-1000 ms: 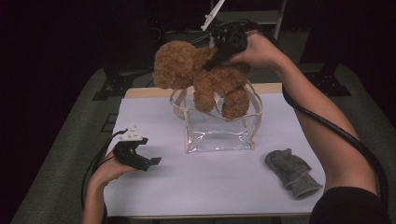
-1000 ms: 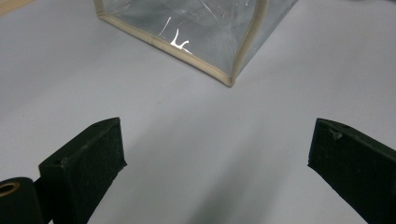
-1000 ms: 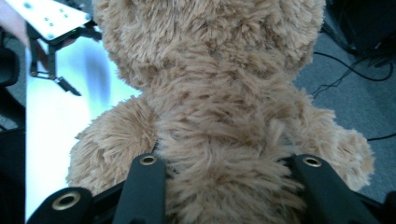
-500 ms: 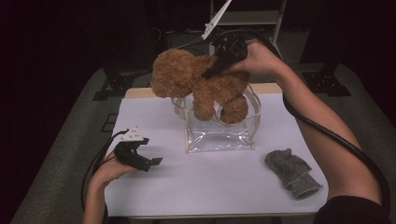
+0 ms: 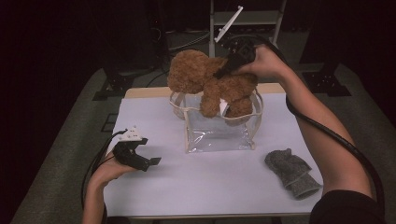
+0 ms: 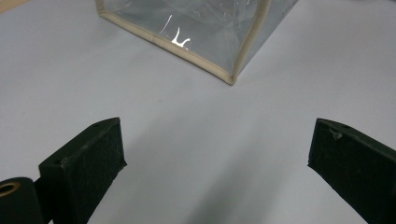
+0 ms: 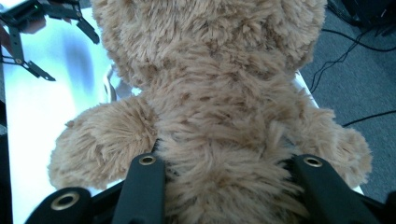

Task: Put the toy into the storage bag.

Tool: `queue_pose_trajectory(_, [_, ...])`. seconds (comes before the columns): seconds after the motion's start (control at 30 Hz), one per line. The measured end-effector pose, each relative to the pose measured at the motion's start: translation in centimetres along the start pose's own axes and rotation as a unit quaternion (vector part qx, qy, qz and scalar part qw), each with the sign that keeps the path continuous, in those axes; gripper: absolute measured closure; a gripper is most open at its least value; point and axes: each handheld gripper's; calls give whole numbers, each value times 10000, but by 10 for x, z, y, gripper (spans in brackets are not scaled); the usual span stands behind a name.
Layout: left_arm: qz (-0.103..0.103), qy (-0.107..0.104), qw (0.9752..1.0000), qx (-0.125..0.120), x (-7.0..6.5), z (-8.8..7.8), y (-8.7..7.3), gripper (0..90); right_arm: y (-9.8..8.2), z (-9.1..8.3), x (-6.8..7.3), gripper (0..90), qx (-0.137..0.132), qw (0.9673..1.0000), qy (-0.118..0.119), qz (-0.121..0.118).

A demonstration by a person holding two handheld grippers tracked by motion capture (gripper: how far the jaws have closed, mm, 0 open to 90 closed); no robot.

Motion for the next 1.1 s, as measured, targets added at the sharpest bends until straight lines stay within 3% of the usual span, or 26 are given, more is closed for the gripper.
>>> queue_pose_trajectory(0.2, [38,-11,10000,15,-1,1,1,28,-16,5,-4,606,85,9999,-57,135])
queue_pose_trajectory(0.3, [19,-13,10000,-11,-2,1,1,28,-21,1,-10,605,-65,9995,-69,301])
queue_pose_trajectory(0.67, [37,-18,10000,72,-1,3,0,28,-22,-10,-23,606,-194,9977,-246,600])
queue_pose_trajectory(0.9, [42,-33,9999,93,-1,3,-1,28,-21,-9,-27,606,-228,9971,-337,642])
queue_pose_trajectory(1.1, [31,-43,10000,82,-2,4,-1,28,-20,2,-14,605,4,9988,-273,396])
Point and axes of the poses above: each handheld gripper's, and its own axes: z roughly forward along the jaws, y roughly out of its top, x roughly to its left, and after that the axes turned 1 degree about -x, right-handed
